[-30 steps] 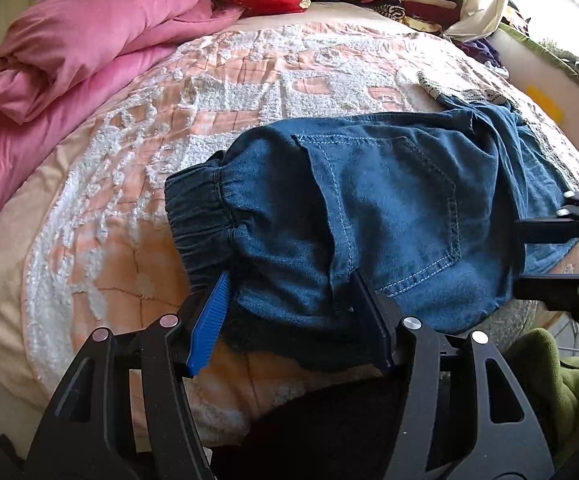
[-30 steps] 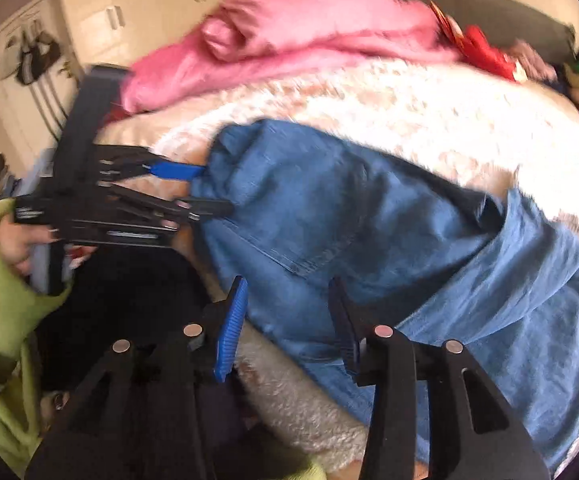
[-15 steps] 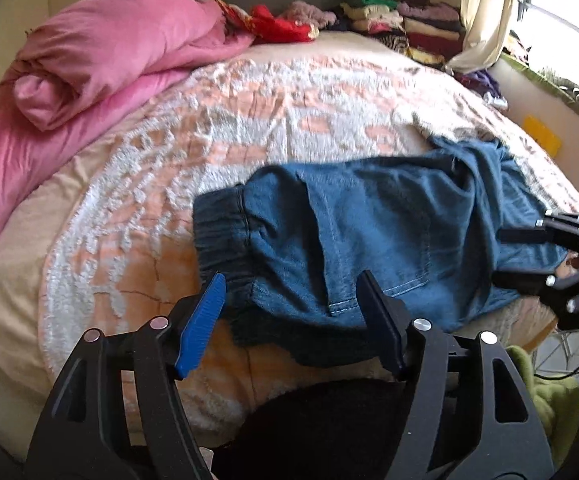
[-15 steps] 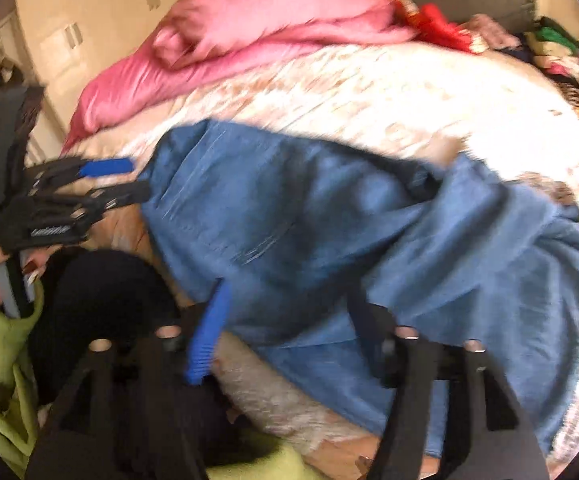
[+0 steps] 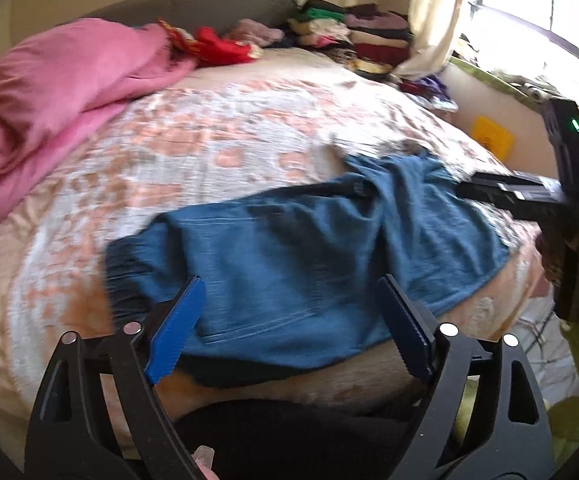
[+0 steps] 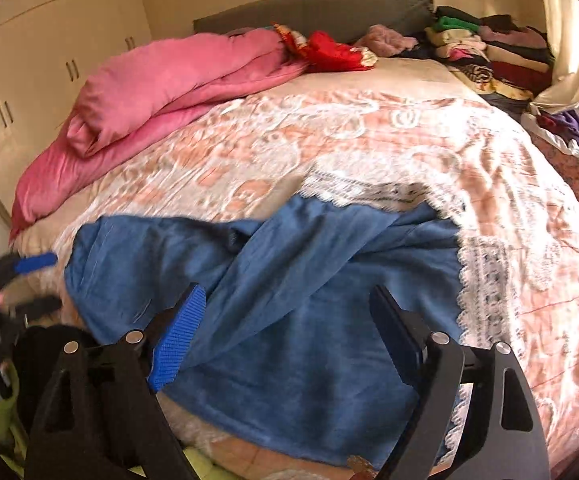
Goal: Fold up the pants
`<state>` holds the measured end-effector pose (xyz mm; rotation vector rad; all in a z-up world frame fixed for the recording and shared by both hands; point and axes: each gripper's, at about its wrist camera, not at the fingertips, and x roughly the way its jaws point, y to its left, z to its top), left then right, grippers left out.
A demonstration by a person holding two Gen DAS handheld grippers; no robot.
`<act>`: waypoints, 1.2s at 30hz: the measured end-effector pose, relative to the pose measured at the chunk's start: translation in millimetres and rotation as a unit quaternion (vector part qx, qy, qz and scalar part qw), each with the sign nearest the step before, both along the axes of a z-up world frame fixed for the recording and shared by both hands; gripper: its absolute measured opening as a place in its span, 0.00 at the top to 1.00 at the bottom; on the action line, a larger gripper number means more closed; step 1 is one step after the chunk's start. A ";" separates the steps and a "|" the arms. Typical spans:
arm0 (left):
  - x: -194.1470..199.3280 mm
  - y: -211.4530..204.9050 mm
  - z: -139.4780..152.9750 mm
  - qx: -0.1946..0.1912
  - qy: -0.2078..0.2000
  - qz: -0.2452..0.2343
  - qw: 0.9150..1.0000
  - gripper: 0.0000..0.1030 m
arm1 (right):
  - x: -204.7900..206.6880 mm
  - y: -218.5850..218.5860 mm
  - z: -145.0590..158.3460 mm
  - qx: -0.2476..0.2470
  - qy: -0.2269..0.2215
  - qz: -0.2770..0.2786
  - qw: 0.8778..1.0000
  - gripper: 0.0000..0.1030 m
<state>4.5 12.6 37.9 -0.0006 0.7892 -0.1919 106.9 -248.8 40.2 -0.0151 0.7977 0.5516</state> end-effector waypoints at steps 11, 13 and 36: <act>43.5 -61.2 -32.9 -0.052 0.078 -0.076 0.993 0.21 | 78.2 32.1 18.0 -0.035 -0.003 0.008 0.999 0.19; 47.4 -66.7 -38.3 -0.059 0.089 -0.082 0.991 0.24 | 96.3 46.0 13.4 -0.047 0.006 0.012 0.999 0.19; 76.5 -86.1 -72.4 -0.106 0.133 -0.090 0.981 0.36 | 193.7 72.9 -48.2 -0.055 0.056 -0.028 0.997 0.87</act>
